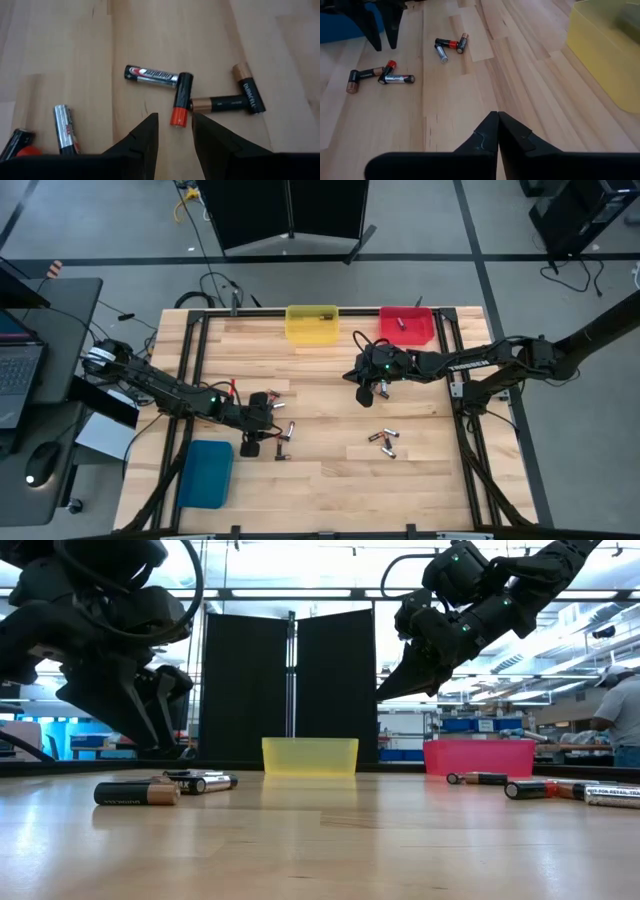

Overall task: Sort batteries
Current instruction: Put the black-red battery into the blue bin

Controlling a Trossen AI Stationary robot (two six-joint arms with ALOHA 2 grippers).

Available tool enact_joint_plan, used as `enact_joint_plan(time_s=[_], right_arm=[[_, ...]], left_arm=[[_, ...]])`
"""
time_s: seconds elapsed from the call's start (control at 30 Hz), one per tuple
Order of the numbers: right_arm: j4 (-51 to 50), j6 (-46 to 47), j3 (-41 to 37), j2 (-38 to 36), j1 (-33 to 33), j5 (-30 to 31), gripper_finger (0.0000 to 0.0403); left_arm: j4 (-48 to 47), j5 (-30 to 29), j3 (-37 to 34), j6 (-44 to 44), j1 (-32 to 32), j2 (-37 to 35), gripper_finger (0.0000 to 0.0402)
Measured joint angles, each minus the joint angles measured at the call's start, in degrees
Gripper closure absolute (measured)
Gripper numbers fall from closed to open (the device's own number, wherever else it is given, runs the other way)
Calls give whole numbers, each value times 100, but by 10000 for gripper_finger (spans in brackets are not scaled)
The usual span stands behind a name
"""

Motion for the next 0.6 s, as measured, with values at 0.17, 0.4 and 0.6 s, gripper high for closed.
enact_joint_plan(time_s=[0.17,0.4,0.6], right_arm=[[-1,0,-2,0,0,0,386],[-1,-1,-2,0,0,0,380],[-21,-20,-2,0,0,0,387]], left_arm=[[-2,135,0,76,0,0,274],[263,197,0,-5,4,328,252],[447,182,4,234,4,531,225]])
